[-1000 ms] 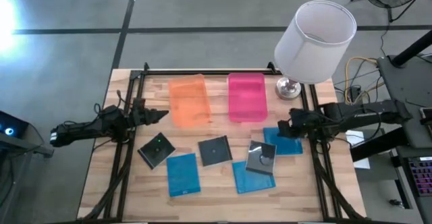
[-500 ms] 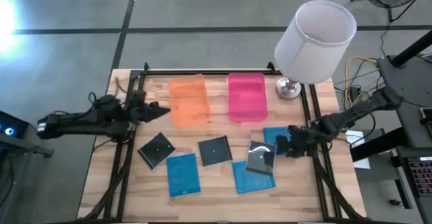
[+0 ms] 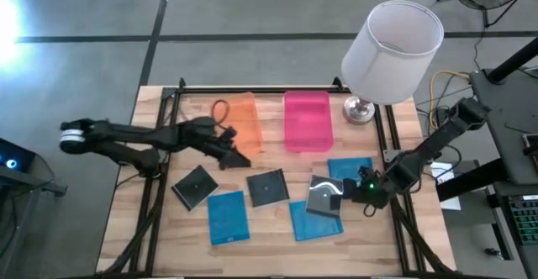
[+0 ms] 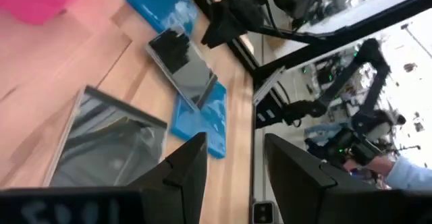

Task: Pick & place jewel cases by type
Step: Put the right black CD case into the pink bin

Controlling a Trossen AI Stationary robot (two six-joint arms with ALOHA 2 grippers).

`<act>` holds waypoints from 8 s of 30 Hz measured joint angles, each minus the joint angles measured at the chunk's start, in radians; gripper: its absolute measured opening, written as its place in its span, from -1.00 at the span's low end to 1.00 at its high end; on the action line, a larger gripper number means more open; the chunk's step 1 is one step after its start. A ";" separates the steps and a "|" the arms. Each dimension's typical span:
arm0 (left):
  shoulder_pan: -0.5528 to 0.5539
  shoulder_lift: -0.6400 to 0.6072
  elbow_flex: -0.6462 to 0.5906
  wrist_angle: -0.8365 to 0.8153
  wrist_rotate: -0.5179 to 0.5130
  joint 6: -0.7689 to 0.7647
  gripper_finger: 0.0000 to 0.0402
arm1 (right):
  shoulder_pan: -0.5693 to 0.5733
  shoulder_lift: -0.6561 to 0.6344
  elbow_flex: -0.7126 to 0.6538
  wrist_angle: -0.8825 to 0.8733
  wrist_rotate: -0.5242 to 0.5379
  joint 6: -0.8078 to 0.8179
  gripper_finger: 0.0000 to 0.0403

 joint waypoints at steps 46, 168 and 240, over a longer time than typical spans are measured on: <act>-0.197 1.059 1.039 -0.619 -0.196 0.130 -0.35 | 0.073 0.375 -0.020 0.359 0.337 -0.077 0.35; -0.359 0.315 0.193 -0.618 -0.504 -0.300 -0.35 | -0.639 0.753 0.641 0.064 -0.334 -1.080 0.29; -0.419 0.437 0.233 -0.547 -0.759 -0.221 -0.35 | -0.582 0.794 0.802 0.190 -0.347 -1.206 -0.90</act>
